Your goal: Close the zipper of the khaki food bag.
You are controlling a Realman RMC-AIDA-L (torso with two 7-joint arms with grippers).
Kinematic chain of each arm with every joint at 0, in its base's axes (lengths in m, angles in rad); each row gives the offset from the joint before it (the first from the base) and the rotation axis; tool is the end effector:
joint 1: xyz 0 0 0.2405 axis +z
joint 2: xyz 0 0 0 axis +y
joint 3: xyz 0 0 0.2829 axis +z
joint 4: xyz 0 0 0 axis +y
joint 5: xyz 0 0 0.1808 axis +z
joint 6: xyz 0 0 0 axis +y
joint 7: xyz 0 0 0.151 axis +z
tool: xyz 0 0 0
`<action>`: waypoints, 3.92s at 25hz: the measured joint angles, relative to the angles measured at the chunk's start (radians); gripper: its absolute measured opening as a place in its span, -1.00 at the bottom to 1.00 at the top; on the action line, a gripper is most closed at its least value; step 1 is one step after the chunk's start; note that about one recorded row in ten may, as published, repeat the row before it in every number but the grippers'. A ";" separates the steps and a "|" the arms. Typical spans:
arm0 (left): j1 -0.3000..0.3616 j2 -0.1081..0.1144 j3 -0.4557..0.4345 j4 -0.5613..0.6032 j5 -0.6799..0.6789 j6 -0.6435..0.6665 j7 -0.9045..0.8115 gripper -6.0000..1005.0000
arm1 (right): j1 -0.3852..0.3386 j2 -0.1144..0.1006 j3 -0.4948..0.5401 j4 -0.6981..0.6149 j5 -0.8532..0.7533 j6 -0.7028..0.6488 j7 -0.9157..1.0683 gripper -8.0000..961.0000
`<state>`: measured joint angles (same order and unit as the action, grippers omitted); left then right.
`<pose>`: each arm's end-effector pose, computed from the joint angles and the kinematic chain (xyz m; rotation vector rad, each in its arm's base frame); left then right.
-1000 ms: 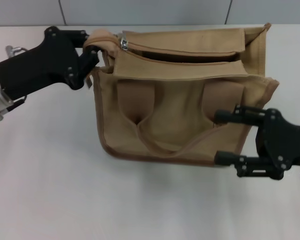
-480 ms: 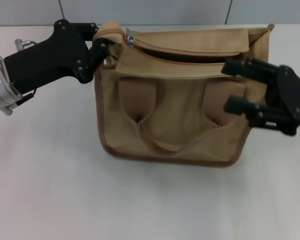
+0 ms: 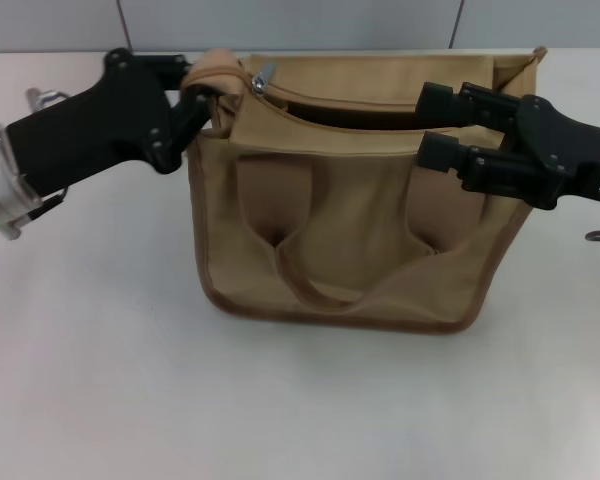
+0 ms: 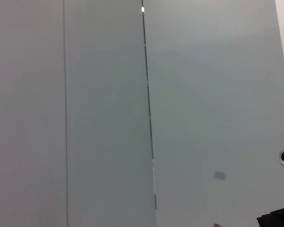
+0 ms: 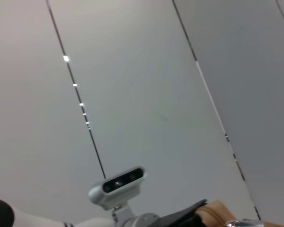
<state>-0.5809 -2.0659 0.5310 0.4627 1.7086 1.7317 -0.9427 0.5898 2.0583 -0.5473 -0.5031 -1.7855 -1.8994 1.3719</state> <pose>-0.2217 0.3291 0.0085 -2.4340 -0.1139 -1.1864 0.2104 0.3075 0.0106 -2.6834 0.5358 1.3872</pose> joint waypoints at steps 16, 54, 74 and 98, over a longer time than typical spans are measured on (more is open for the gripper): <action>-0.036 -0.007 0.072 -0.007 -0.038 0.038 0.086 -0.99 | 0.130 -0.031 -0.087 -0.027 -0.003 0.100 0.372 0.62; -0.017 -0.005 0.072 -0.007 -0.043 0.042 0.114 -0.99 | 0.199 0.006 -0.265 -0.158 -0.003 0.214 0.223 0.62; -0.022 -0.005 0.072 -0.007 -0.044 0.045 0.114 -0.99 | 0.211 0.019 -0.332 -0.188 0.003 0.268 0.136 0.62; -0.016 -0.005 0.062 -0.007 -0.056 0.032 0.105 -0.99 | 0.102 0.020 -0.364 -0.267 0.061 0.124 0.084 0.62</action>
<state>-0.5971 -2.0708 0.5932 0.4561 1.6523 1.7642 -0.8374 0.6914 2.0785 -0.9113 -0.7701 -1.7243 -1.7753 1.4559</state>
